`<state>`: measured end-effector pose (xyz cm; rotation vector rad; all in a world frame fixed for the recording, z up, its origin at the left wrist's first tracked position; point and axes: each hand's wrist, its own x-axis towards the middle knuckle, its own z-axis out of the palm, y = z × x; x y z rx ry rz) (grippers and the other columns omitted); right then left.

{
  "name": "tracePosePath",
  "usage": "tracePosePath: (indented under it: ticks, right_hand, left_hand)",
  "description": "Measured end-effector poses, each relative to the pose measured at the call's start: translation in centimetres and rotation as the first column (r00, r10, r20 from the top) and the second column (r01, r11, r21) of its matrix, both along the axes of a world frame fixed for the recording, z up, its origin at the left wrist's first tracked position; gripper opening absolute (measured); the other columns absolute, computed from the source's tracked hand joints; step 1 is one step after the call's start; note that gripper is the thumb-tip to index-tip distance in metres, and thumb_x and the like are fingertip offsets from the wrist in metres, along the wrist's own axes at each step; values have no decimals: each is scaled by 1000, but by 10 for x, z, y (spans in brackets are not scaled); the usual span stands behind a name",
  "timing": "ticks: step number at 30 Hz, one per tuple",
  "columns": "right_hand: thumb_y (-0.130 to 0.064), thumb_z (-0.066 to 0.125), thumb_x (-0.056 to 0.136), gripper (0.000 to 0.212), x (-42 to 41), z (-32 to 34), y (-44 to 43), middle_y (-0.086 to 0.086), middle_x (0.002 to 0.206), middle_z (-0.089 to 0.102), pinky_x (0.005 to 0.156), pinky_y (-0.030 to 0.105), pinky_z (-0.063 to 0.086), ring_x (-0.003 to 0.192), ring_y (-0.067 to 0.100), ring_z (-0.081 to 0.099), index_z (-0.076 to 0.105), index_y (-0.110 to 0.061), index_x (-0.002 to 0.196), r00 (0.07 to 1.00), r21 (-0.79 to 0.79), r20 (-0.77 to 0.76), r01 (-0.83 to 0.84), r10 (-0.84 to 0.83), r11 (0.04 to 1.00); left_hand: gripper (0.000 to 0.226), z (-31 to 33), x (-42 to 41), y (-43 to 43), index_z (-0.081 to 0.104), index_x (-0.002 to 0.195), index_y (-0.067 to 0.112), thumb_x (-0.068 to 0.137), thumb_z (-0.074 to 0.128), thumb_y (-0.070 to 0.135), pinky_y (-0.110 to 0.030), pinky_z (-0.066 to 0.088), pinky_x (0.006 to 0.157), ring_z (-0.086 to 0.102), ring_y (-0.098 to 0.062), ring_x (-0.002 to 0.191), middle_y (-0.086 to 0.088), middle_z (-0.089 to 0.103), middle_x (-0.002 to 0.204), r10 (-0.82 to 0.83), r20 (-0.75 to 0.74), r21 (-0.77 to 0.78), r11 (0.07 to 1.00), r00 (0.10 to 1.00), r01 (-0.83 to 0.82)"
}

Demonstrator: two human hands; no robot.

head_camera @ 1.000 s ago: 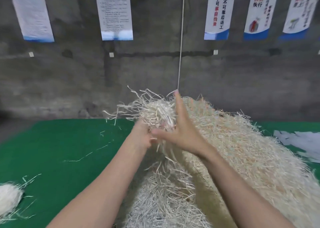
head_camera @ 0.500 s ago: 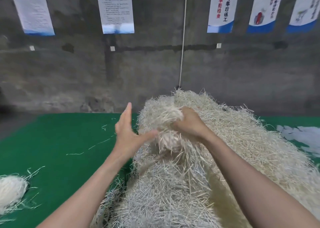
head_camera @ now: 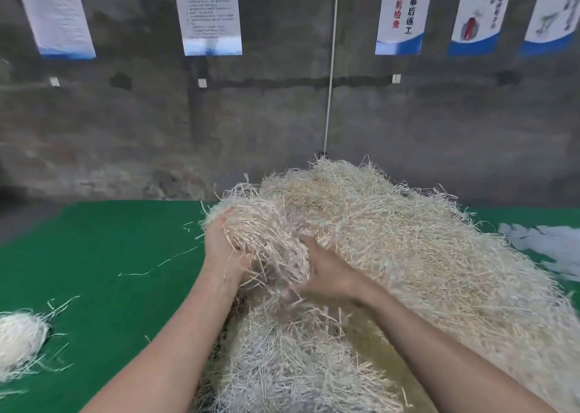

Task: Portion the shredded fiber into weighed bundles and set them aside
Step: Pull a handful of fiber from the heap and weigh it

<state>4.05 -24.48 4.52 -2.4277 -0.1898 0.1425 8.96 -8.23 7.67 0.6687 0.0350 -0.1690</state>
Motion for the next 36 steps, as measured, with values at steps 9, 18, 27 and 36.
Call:
tracePosePath:
  ticks: [9, 18, 27, 36]
  right_hand:
    - [-7, 55, 88, 47, 35, -75, -62, 8, 128, 54, 97, 37, 47, 111, 25, 55, 43, -18, 132, 892, -315, 339, 407, -298, 858]
    - [9, 47, 87, 52, 52, -30, -70, 13, 132, 53, 49, 15, 42, 63, 5, 52, 45, -13, 135, 804, 284, 265, 463, -533, 840]
    - [-12, 59, 83, 45, 1, -81, -70, -6, 109, 60, 88, 28, 51, 97, 14, 62, 54, -23, 126, 936, -403, 304, 294, -176, 867]
    - [-35, 57, 90, 62, 12, -94, -55, 5, 134, 52, 89, 32, 52, 105, 19, 61, 31, -20, 144, 935, -401, 316, 286, -161, 870]
  left_hand:
    - [32, 16, -7, -21, 67, 88, 3, 90, 46, 27, -44, 54, 78, 62, -24, 76, -11, 62, 93, -238, 74, -45, 969, 968, 242]
    - [72, -13, -9, -10, 47, 131, 16, 67, 74, 36, -37, 54, 87, 63, -16, 103, -1, 57, 123, -586, -219, 958, -279, 780, 60]
    - [20, -10, 37, 3, 55, 76, 14, 76, 63, -5, -27, 48, 56, 57, -16, 66, 2, 61, 76, 19, 564, 812, -195, 826, -550]
    - [45, 20, -2, -50, 41, 137, 1, 95, 41, 16, -44, 37, 107, 51, -37, 120, -28, 53, 125, -204, -150, -204, 964, 967, 171]
